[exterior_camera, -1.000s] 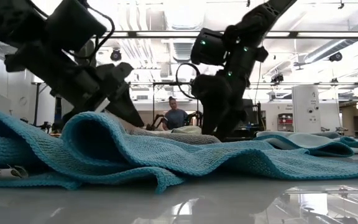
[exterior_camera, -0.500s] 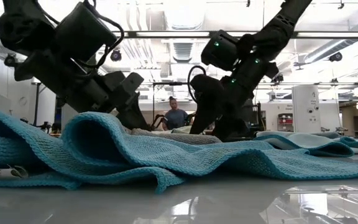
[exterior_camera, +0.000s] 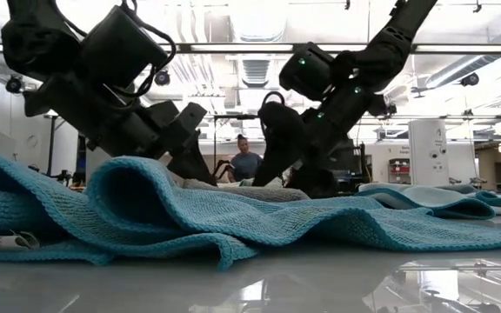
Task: Fold microfiber towels
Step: Fold the gray microfiber towel
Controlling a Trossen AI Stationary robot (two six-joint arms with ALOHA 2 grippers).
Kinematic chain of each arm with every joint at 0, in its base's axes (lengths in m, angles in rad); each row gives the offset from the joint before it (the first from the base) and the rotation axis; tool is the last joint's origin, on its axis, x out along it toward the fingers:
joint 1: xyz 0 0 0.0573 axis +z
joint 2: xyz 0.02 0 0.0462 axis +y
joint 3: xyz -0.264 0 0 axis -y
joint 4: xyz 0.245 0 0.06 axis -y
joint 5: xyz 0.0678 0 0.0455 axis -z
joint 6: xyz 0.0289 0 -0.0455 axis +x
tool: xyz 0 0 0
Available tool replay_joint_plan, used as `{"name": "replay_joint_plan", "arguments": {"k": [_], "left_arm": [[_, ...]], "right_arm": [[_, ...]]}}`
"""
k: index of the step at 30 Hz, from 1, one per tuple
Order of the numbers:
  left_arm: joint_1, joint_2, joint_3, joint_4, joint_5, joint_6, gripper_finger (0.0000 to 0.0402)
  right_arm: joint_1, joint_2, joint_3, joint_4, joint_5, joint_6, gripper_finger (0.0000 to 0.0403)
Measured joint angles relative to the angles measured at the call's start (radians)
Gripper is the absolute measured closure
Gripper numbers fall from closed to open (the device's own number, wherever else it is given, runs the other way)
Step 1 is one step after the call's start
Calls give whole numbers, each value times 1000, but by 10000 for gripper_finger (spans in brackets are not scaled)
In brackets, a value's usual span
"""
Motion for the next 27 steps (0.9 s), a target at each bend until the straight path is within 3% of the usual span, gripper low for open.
{"name": "replay_joint_plan", "arguments": {"k": [6,15,18,22,27], "left_arm": [[8,47,16,58,-13,9,153],[9,48,14,54,-4,-1,257],[7,48,13,84,43,-4,283],[4,9,6,54,141,48,284],[6,-83,-14,-85,141,58,254]], "right_arm": [[5,10,-2,61,-22,9,133],[6,8,-4,43,-23,-13,227],[-12,2,4,-11,-28,-53,254],[-31,0,31,-86,-22,-107,282],[-30,0,79,-176,-23,-182,334]]}}
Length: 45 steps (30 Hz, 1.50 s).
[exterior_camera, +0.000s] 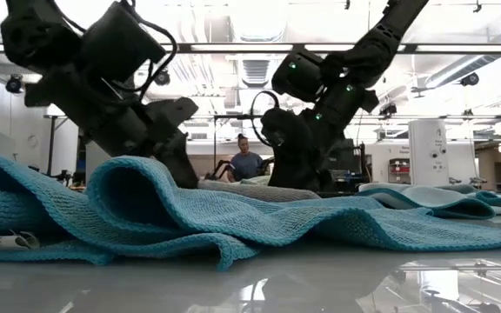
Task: Fold microfiber towels
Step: Fold the gray microfiber towel
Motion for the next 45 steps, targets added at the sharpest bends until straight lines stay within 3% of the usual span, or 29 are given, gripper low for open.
{"name": "replay_joint_plan", "arguments": {"k": [7,12,18,27,39,45], "left_arm": [[-2,-157,-8,-253,-11,79,227],[-2,-183,-9,-169,-45,212,226],[0,-97,-19,-21,-61,299,226],[6,58,-14,165,-61,311,226],[29,158,16,243,-72,314,226],[28,162,16,242,-71,317,226]], "right_arm": [[-16,0,128,-242,4,-110,382],[-18,0,231,-428,33,-167,384],[-18,0,315,-576,119,-156,384],[-9,1,337,-579,167,-91,376],[31,56,336,-507,169,-87,271],[42,53,337,-459,166,-77,298]]}}
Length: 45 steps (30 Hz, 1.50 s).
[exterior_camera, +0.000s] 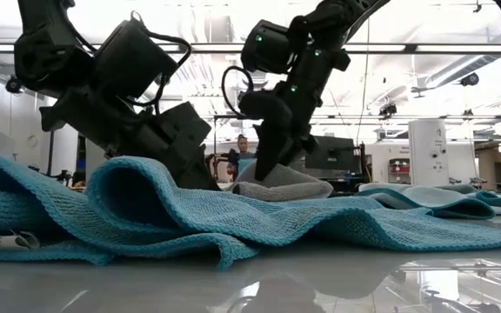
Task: Fold microfiber towels
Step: Fold the gray microfiber towel
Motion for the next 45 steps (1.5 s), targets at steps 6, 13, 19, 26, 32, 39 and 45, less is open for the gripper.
{"name": "replay_joint_plan", "arguments": {"k": [6,13,19,26,32,39,45], "left_arm": [[2,-35,-6,-19,56,23,226],[1,-32,-6,-9,83,44,226],[1,-32,-8,-8,81,48,226],[0,-32,-11,-5,80,47,226],[-3,-47,-17,-11,148,44,226],[-15,-145,-19,-169,235,17,226],[-17,-308,-19,-375,257,15,226]], "right_arm": [[5,-8,0,-1,-8,1,360],[31,9,50,4,-5,36,391],[65,46,116,45,11,61,393],[90,129,186,57,29,75,393],[90,191,228,53,44,87,366],[106,191,235,61,38,85,311],[129,192,234,89,41,77,279]]}}
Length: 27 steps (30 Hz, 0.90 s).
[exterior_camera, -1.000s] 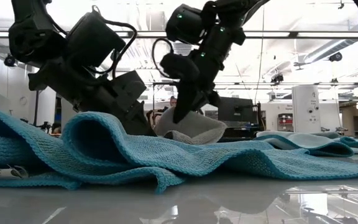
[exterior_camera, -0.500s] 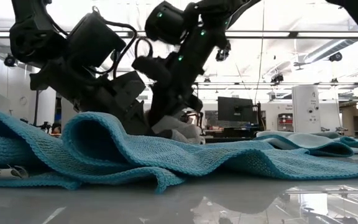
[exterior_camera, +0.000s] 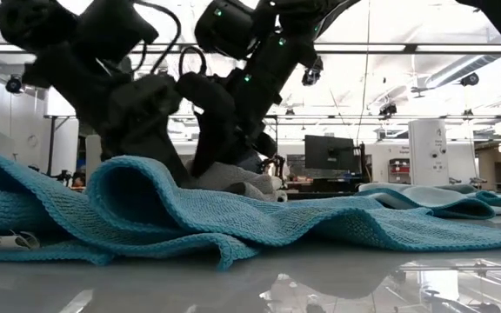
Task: Fold microfiber towels
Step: Fold the gray microfiber towel
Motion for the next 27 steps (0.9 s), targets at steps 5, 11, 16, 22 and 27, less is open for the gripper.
{"name": "replay_joint_plan", "arguments": {"k": [5,11,16,22,27], "left_arm": [[0,-161,4,-135,-1,7,226],[-1,-313,-1,-148,-131,110,226],[2,-329,-3,-150,-199,167,226],[2,-239,-15,-153,-186,134,226],[2,-147,-15,-151,-137,126,226]], "right_arm": [[15,0,0,46,6,0,277],[42,0,0,79,31,-25,277],[64,0,-1,124,30,-47,277],[91,0,-2,165,29,-91,277],[107,-6,-2,158,29,-155,277]]}}
